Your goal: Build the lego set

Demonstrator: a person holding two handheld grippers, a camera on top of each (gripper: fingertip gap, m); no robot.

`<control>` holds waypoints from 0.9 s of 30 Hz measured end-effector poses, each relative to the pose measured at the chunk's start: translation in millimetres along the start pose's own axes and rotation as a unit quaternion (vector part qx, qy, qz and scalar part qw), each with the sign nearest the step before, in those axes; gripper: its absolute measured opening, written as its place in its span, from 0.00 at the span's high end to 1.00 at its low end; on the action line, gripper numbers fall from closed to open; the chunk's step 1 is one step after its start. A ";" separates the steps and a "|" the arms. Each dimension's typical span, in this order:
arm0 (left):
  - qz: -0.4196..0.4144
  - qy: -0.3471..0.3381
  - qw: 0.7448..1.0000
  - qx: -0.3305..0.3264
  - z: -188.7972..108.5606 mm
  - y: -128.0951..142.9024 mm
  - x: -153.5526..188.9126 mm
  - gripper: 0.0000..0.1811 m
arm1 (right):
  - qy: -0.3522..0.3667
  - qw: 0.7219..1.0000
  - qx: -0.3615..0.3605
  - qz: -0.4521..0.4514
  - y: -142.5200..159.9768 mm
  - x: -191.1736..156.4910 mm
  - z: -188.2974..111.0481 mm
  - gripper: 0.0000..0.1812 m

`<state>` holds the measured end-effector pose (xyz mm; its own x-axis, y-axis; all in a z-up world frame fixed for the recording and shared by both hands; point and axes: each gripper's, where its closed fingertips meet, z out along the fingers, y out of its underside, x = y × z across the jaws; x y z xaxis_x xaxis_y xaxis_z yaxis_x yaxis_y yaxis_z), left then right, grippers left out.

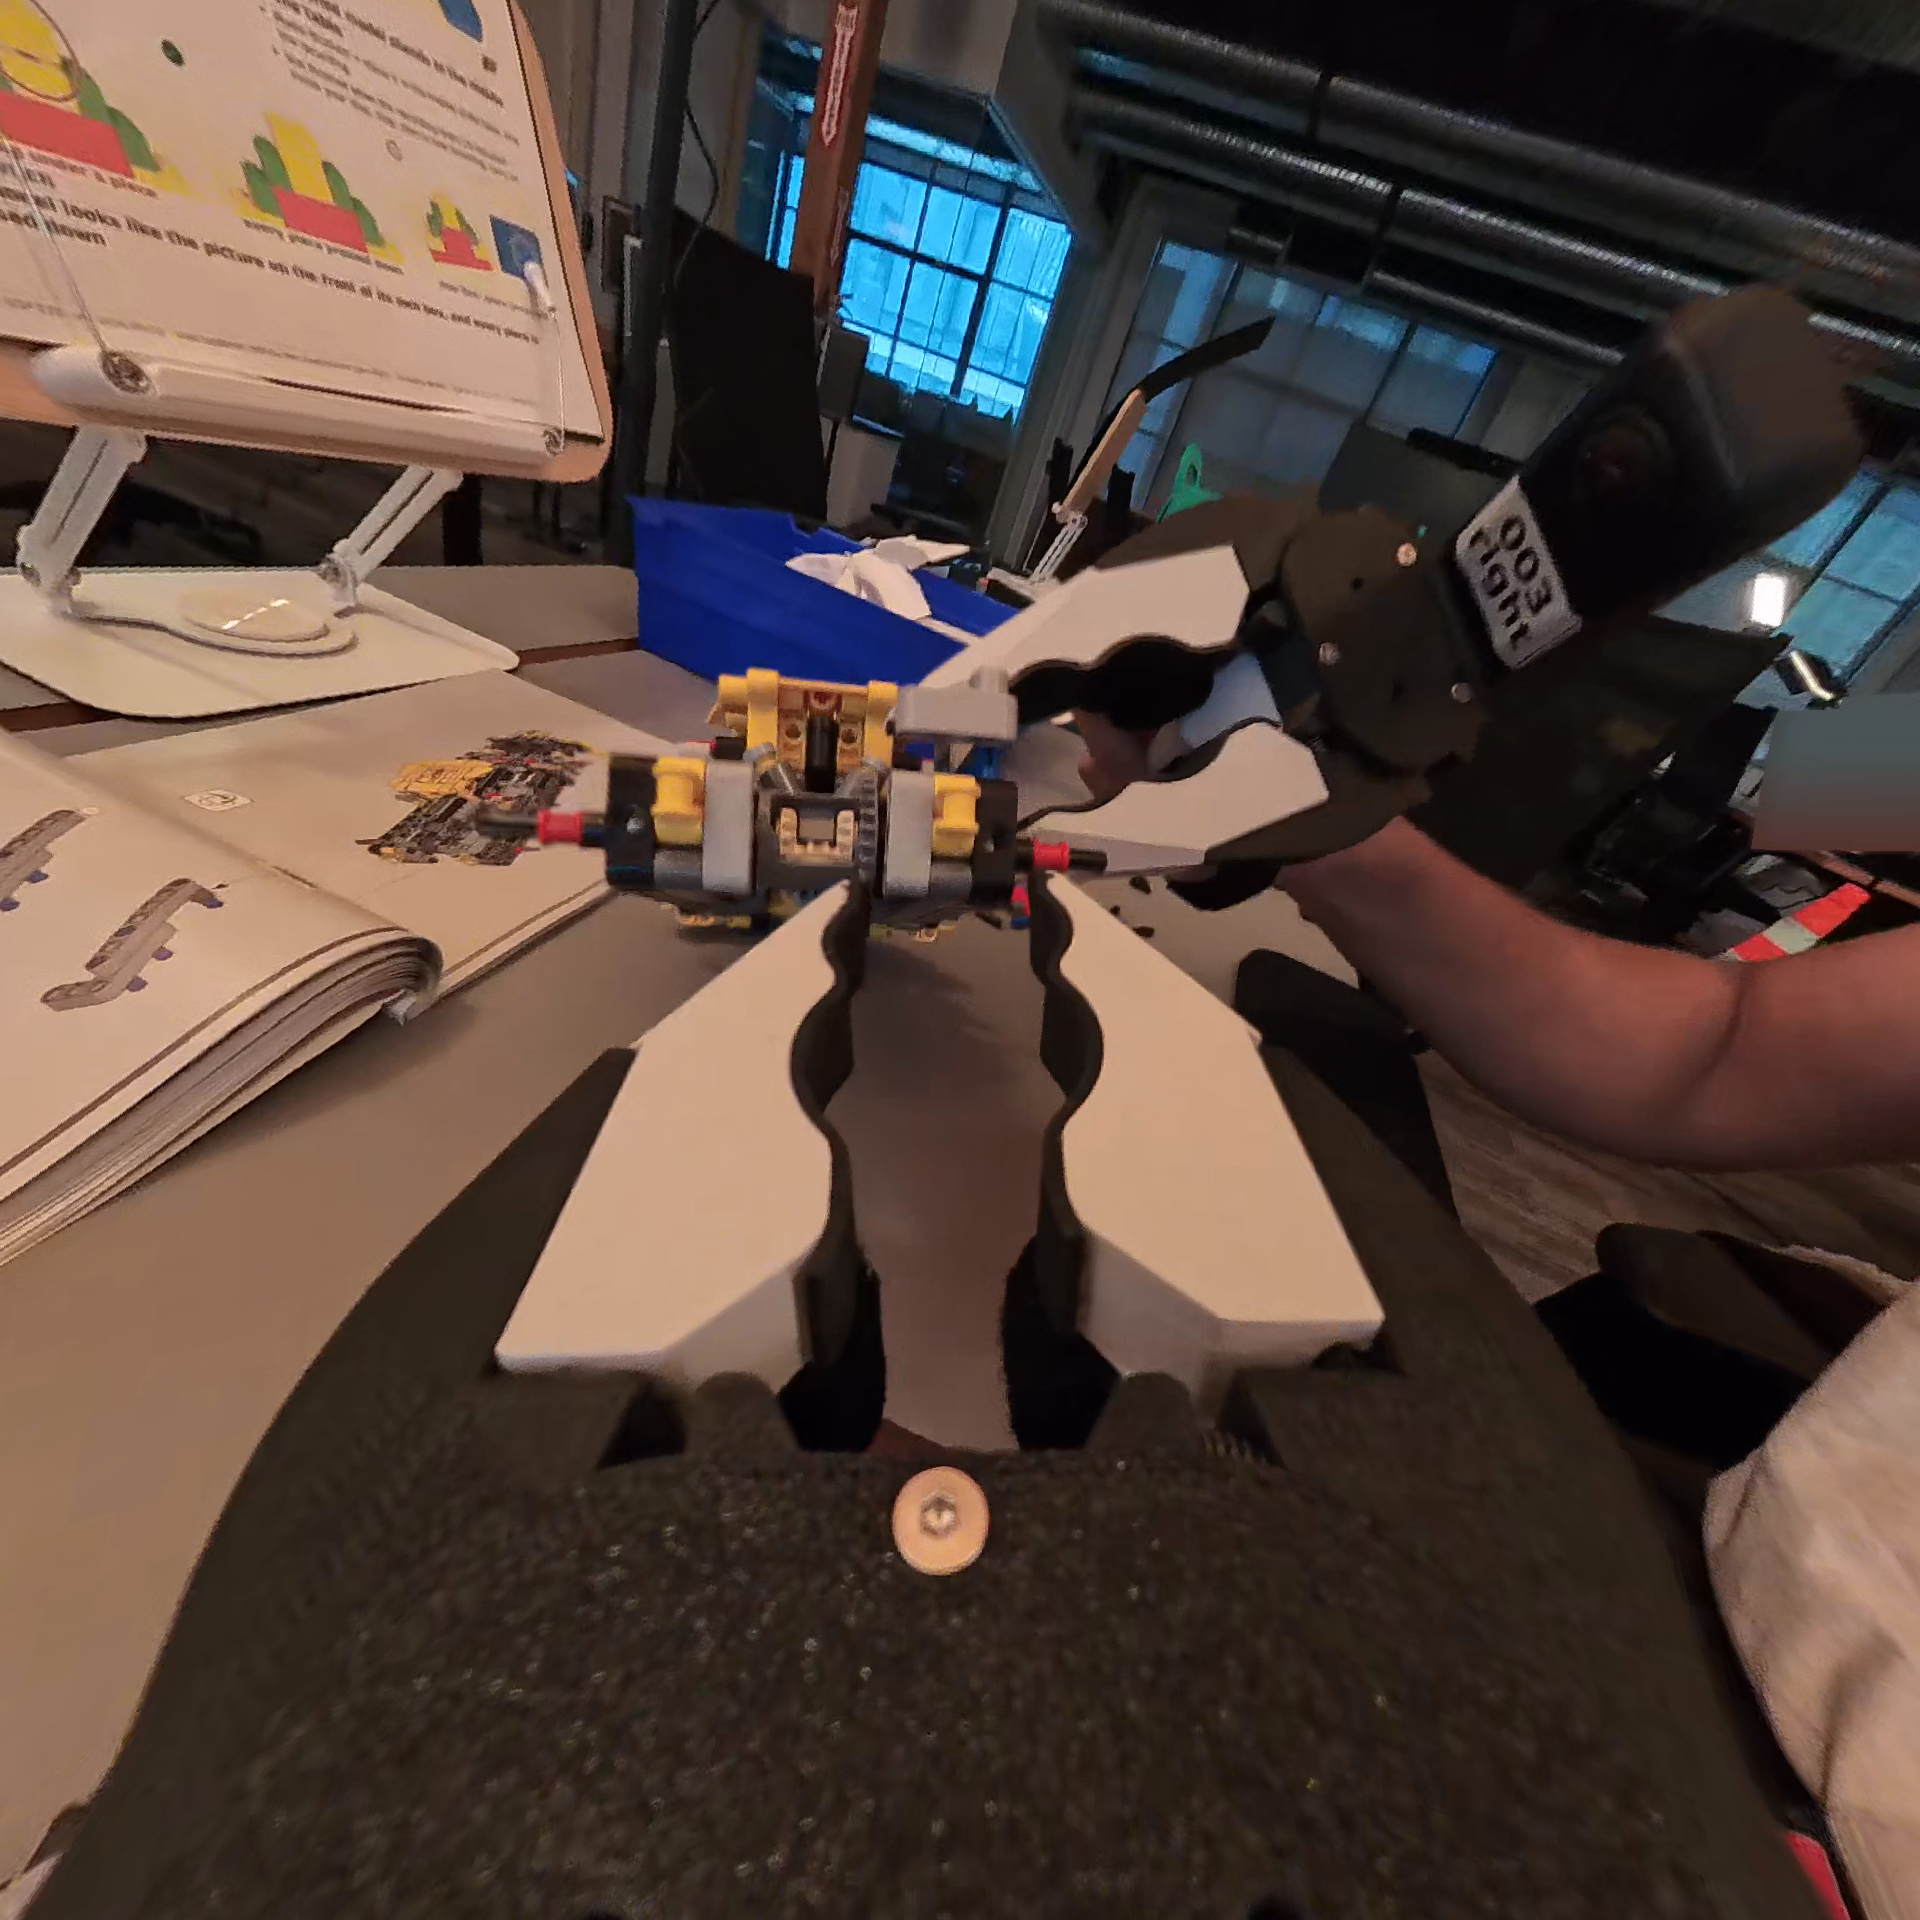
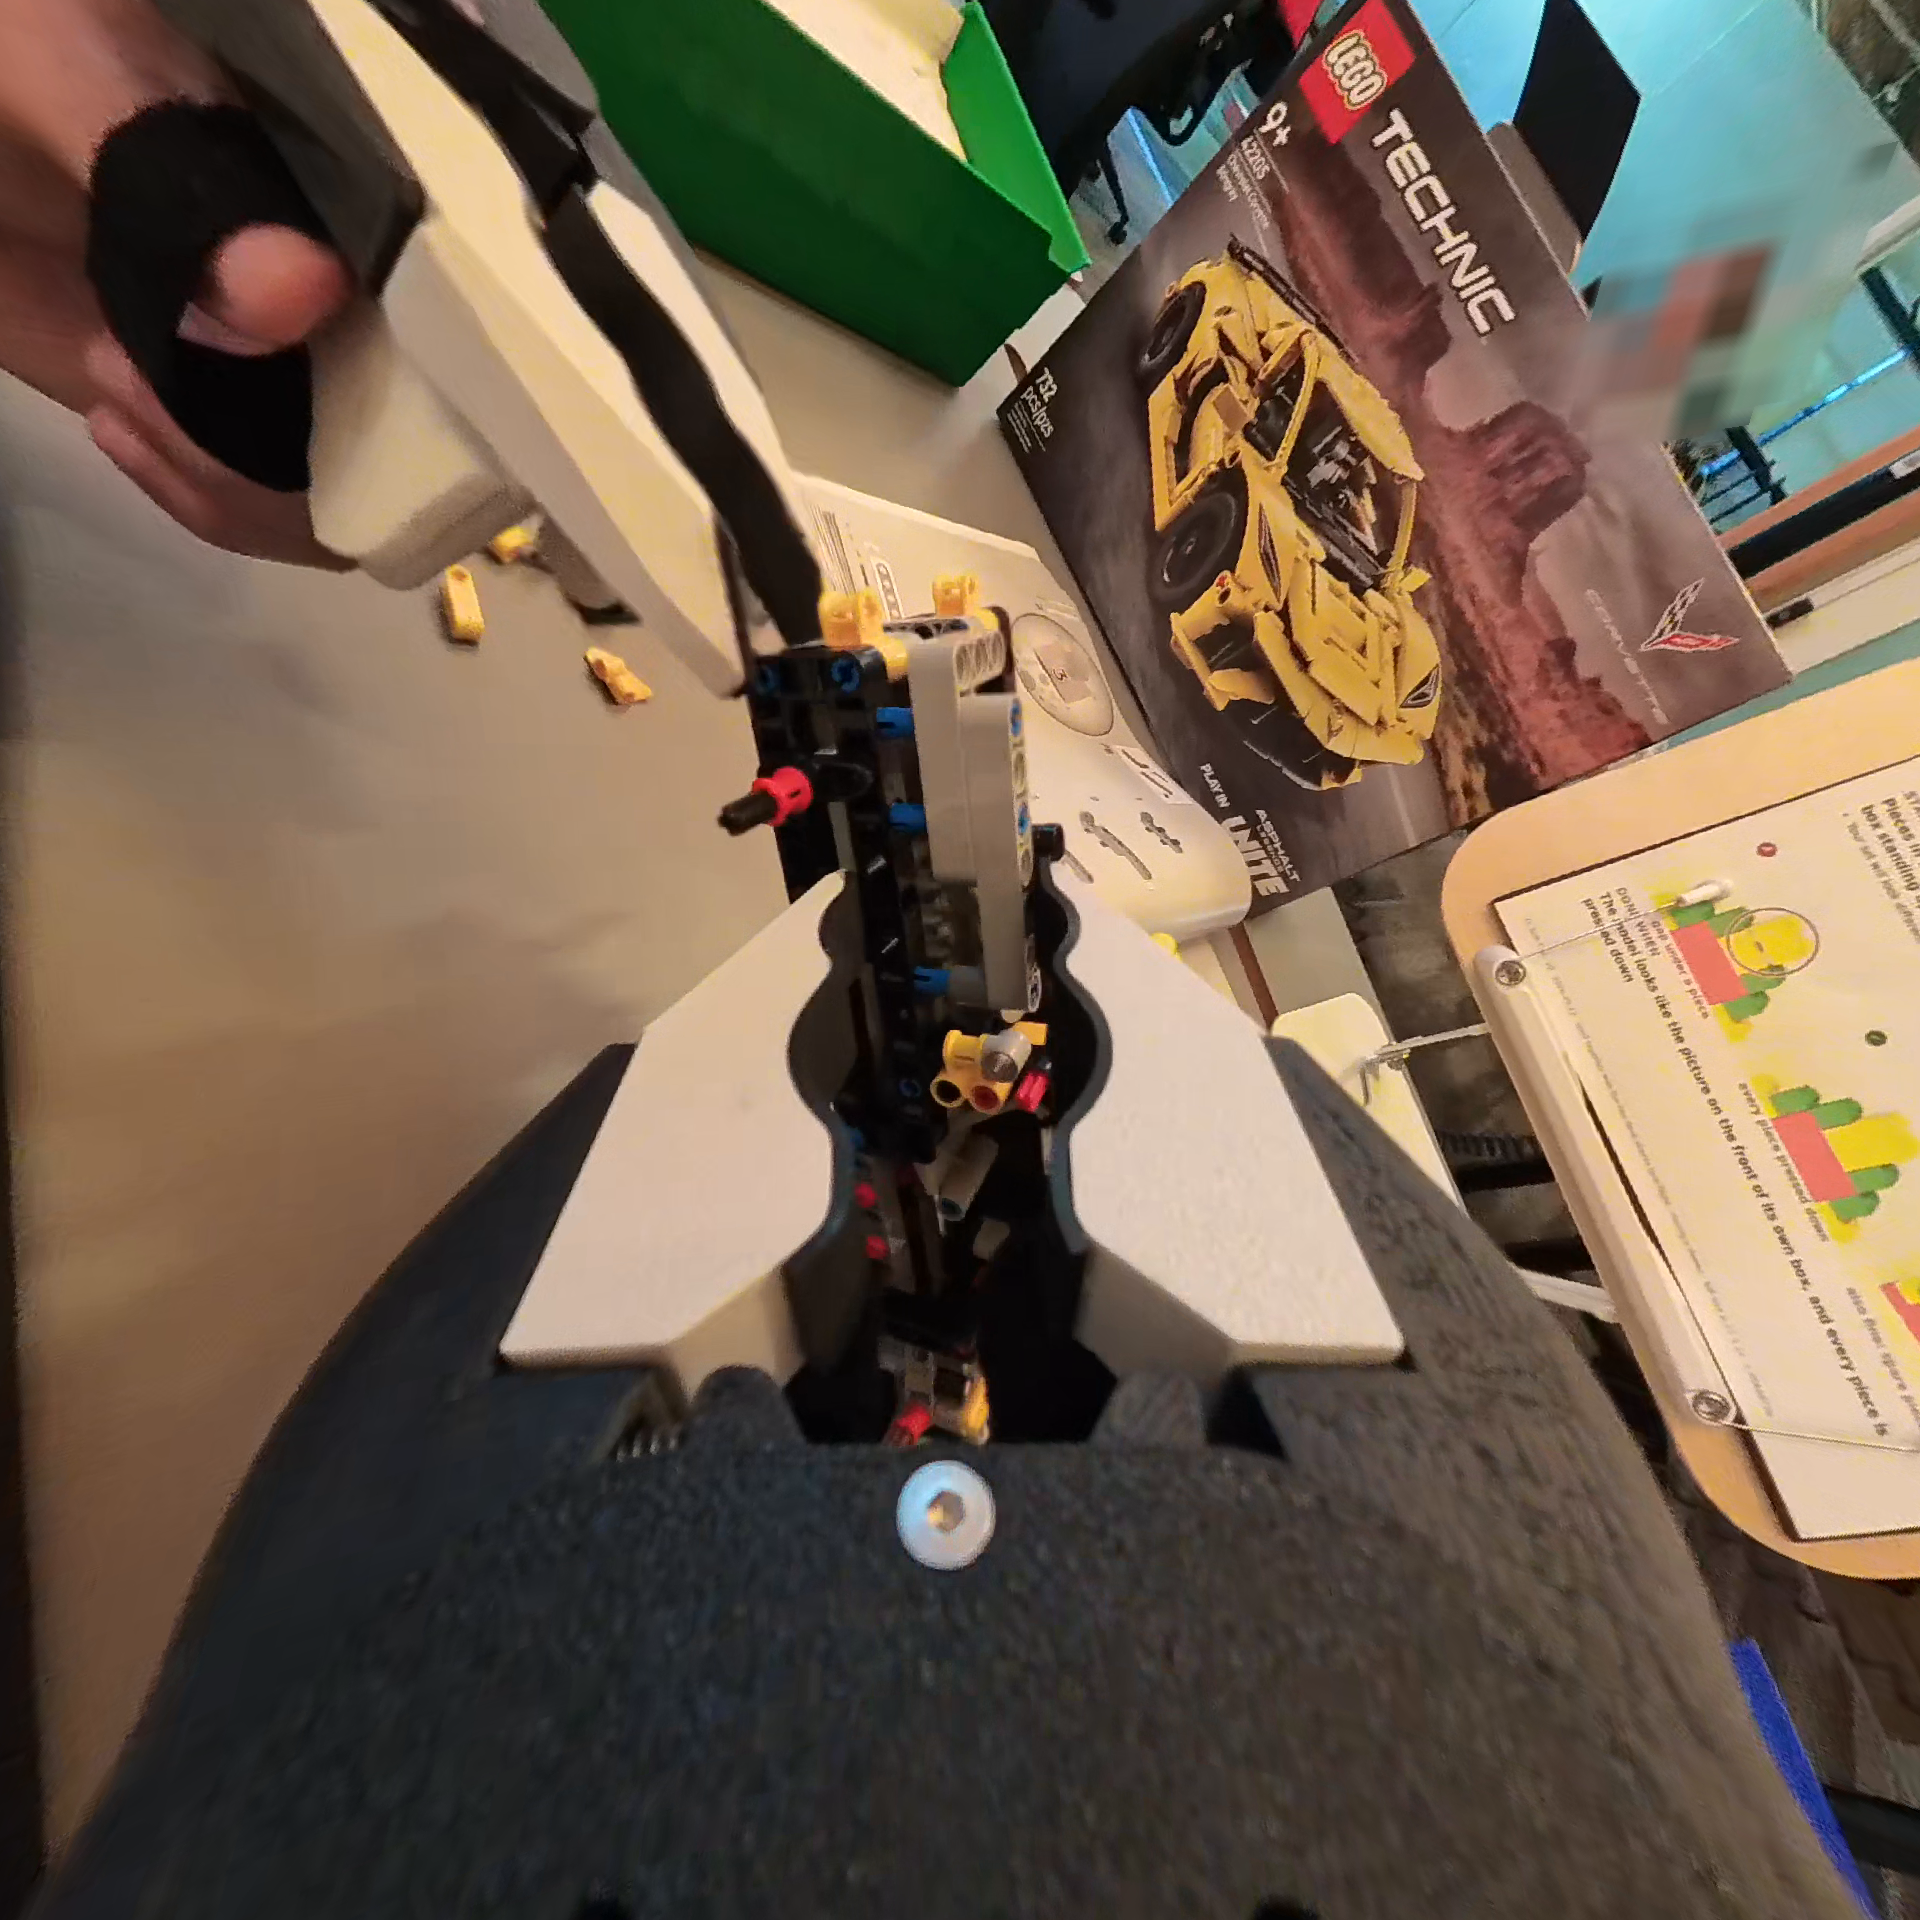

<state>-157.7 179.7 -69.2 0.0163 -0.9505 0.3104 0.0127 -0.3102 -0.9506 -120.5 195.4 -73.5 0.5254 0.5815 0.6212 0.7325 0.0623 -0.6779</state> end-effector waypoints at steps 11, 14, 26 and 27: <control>0.008 -0.038 0.999 0.016 6.0 -9.3 -7.7 0.86 | 0.040 0.999 0.006 -0.023 -0.6 2.8 0.1 0.83; -0.011 -0.061 0.998 0.028 7.9 -8.6 -9.8 0.86 | 0.088 0.994 0.002 -0.062 0.6 7.1 -1.2 0.83; -0.005 -0.074 0.997 0.019 11.6 1.0 -8.1 0.87 | 0.049 0.997 0.014 -0.055 9.8 -0.8 0.6 0.84; -0.003 -0.068 0.998 0.017 11.4 1.3 -7.7 0.87 | 0.036 0.998 0.018 -0.048 9.8 -1.6 0.9 0.84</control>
<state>-146.4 186.9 -72.8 0.1516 -0.9364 0.3164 0.0465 -0.3130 -0.9486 -114.5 195.8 -81.5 0.4841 0.5120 0.7096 0.7655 0.1451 -0.6269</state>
